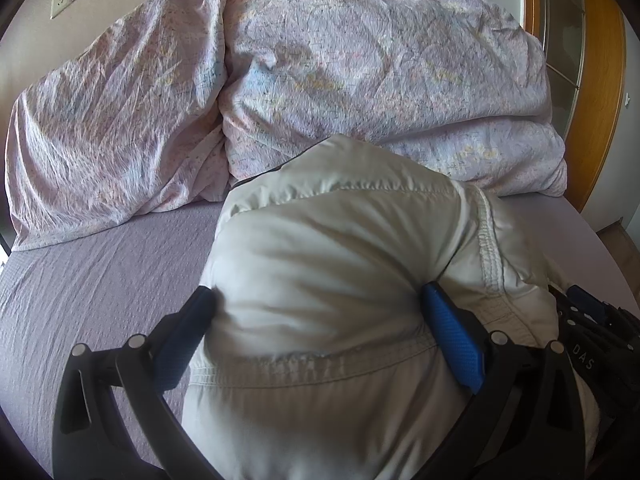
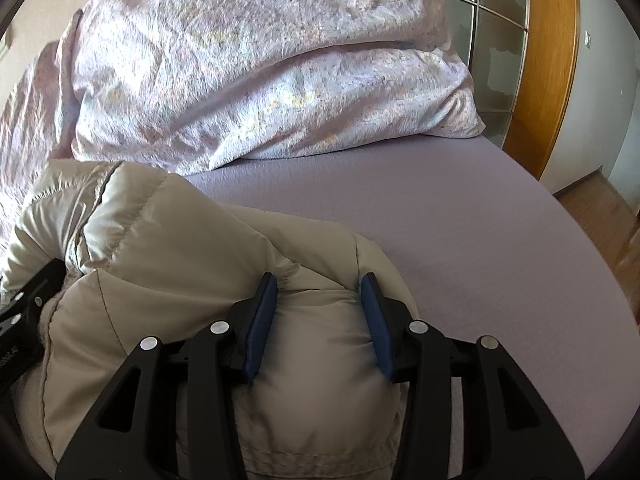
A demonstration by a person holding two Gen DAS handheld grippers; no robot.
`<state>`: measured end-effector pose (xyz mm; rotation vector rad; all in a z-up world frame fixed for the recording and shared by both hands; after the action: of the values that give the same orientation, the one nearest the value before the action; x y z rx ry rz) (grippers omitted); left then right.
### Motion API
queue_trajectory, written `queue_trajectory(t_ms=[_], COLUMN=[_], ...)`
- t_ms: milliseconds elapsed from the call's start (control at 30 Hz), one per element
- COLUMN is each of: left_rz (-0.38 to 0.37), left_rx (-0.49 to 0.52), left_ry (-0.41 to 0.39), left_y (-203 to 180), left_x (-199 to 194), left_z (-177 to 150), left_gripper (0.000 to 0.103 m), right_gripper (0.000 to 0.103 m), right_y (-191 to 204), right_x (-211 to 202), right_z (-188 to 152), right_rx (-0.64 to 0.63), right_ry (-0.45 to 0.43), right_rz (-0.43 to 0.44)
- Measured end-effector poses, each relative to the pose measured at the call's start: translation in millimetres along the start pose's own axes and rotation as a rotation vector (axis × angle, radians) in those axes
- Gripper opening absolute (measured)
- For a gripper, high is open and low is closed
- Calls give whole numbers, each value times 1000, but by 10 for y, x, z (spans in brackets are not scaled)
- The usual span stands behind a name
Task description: Fold large clothes
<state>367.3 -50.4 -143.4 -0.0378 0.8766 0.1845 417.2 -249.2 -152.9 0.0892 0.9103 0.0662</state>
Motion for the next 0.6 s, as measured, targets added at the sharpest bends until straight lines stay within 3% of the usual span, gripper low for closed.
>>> queue_trajectory(t_ms=[167, 233, 300, 433, 600], left_rz=[-20, -34, -48, -71, -107], left_rx=[20, 34, 42, 38, -4], left_ry=[50, 58, 64, 78, 126], left_y=[71, 143, 259, 463, 686], left_x=[-141, -283, -430, -607, -700], left_z=[-5, -38, -80, -170, -279], left_gripper=[101, 101, 101, 101, 101], right_gripper=[49, 56, 78, 84, 92], right_y=[12, -74, -224, -471, -659], right_x=[-76, -162, -290, -462, -441], right_z=[69, 93, 88, 13, -107], right_rx=[-53, -59, -39, 16, 62], right_ry=[98, 130, 140, 160, 282], right_rz=[-23, 25, 64, 152, 302])
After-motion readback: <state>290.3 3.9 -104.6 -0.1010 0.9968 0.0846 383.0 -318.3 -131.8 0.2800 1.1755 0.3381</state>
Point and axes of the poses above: each gripper's, at about its wrist camera, not at the fingertips, and x roughly the way its jaws point, y to its left, z to its top, the point moved 3 cm from there along x, roughly the way its jaws point, and after that the axes turned 10 degrees about y, right-handed, at the moved point
